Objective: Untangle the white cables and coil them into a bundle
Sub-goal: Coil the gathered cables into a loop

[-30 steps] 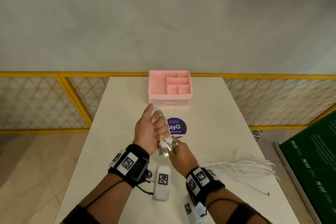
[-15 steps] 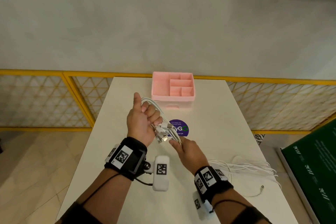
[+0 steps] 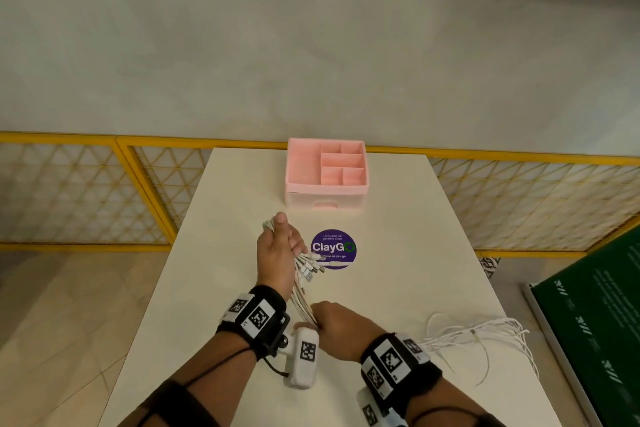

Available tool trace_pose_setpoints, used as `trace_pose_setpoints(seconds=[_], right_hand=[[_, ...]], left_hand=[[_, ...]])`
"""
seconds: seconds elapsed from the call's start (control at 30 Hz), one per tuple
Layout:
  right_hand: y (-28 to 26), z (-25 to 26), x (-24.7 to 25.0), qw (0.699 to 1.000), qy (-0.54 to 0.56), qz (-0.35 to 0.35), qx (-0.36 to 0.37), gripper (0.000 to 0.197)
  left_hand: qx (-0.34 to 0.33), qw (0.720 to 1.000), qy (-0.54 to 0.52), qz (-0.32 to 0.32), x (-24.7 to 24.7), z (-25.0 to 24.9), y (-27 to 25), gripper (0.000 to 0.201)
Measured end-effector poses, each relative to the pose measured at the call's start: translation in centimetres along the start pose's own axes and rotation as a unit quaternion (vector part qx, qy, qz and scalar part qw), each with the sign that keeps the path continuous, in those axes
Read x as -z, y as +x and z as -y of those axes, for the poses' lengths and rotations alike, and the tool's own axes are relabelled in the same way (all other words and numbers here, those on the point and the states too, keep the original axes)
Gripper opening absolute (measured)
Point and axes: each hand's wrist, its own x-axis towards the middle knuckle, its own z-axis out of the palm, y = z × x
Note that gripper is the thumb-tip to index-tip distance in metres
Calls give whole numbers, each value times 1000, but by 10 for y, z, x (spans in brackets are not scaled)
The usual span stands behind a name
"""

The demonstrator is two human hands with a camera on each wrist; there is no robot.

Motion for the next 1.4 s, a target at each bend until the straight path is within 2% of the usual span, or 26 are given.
trace_pose_setpoints(seconds=[0.13, 0.27, 0.33, 0.43, 0.47, 0.6, 0.67, 0.73, 0.8, 0.87, 0.97, 1.07, 1.17, 1.2, 1.27, 1.4], right_hand=[[-6, 11, 21, 999, -32, 31, 22, 38], [-8, 25, 49, 996, -60, 69, 1, 36], [-10, 32, 63, 995, -69, 78, -1, 35], [-15, 37, 91, 994, -88, 68, 1, 32], [-16, 38, 100, 994, -93, 60, 2, 30], [-20, 42, 131, 996, -80, 49, -14, 8], [-20, 42, 144, 998, -42, 38, -13, 16], [-19, 40, 157, 1000, -10, -3, -9, 29], [-16, 34, 163, 998, 7, -56, -11, 40], [-10, 27, 161, 996, 32, -80, 5, 37], [-3, 12, 151, 983, 156, -90, 32, 34], [0, 2, 131, 948, 300, -97, 51, 40], [6, 3, 104, 915, 383, -118, 40, 69], [8, 5, 97, 907, 399, -129, 34, 72], [12, 7, 89, 897, 412, -155, 19, 63], [14, 7, 82, 897, 404, -177, -5, 55]], left_hand=[[-8, 1000, 22, 8, 6, 5, 0, 42], [-36, 992, 98, 69, 9, 6, -5, 39], [-64, 976, 163, 126, 10, 11, -8, 37], [-106, 928, 282, 221, 12, 16, -14, 29], [-100, 914, 305, 247, 11, 17, -15, 28], [40, 905, 285, 312, 4, 7, -20, 38], [147, 903, 205, 348, -5, -2, -25, 50], [236, 890, 124, 370, -12, -10, -32, 64], [281, 874, 68, 391, -14, -15, -38, 69], [292, 865, 26, 407, -14, -20, -41, 63], [279, 876, -15, 393, -13, -26, -39, 63], [292, 880, -80, 366, -13, -29, -35, 58], [298, 879, -131, 349, -13, -30, -32, 54], [293, 886, -124, 336, -13, -30, -32, 54], [277, 910, -70, 301, -14, -30, -33, 57], [232, 943, 50, 233, -18, -36, -33, 54]])
